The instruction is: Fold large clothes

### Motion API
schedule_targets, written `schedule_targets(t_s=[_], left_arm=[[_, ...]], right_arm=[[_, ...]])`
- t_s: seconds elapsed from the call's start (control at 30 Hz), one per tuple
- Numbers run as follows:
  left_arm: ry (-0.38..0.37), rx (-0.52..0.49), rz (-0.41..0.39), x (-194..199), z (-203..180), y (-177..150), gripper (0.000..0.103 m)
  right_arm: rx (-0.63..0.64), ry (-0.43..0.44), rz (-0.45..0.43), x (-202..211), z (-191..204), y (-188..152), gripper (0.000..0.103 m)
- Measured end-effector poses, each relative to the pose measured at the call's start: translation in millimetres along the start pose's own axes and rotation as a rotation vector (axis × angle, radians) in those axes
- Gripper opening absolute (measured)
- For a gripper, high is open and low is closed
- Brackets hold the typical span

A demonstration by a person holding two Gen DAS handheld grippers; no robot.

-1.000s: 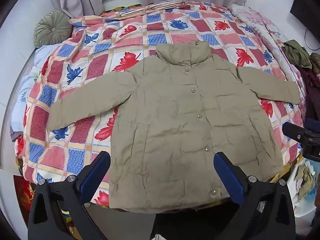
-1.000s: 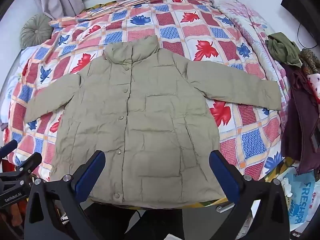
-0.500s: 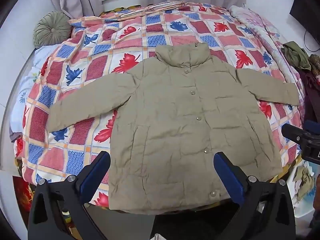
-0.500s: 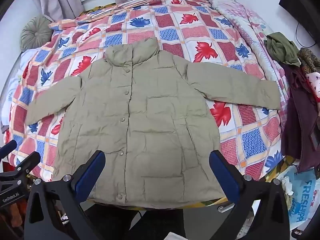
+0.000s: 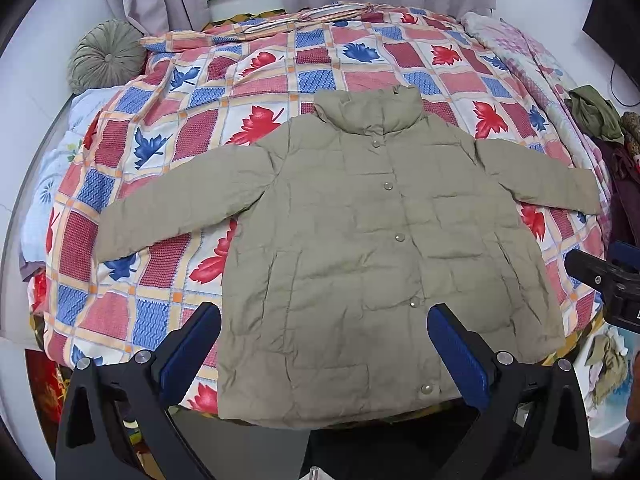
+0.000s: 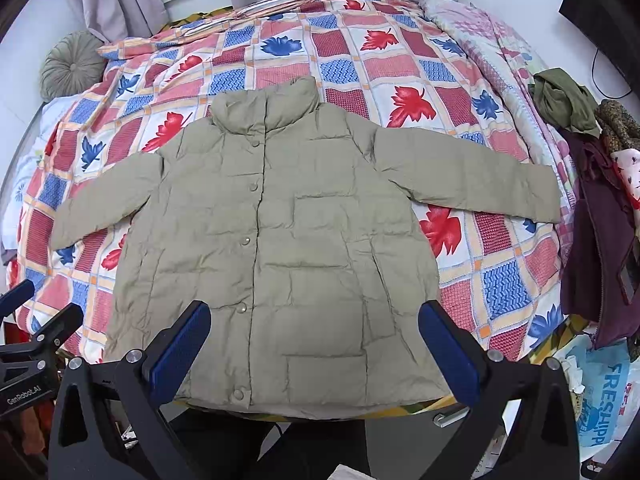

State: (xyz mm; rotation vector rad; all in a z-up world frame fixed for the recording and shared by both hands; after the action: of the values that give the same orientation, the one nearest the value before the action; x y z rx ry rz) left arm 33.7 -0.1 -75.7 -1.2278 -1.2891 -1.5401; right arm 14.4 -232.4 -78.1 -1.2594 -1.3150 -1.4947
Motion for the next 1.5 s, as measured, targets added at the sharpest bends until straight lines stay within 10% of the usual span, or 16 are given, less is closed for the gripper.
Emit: schedule_targets(t_s=[1.5], left_arm=[[-0.002,0.002,-0.003,0.0,0.7,-0.7,0.103]], right_arm=[[0.001,0.001,-0.005,2.8,5.2,-2.0,0.103]])
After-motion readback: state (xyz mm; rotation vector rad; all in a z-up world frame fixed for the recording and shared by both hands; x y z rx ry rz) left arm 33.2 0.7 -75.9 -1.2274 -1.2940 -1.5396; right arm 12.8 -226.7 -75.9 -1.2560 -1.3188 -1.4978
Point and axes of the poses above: each gripper's, at about its wrist camera, not at the fingertips, and x roughly against the way its jaws point, z to its left, y to its top, the point moved 10 cm from there along -x, roughly the way its jaws point, and after that the axes turned 7 degrees about z, right-handed, at the moved point
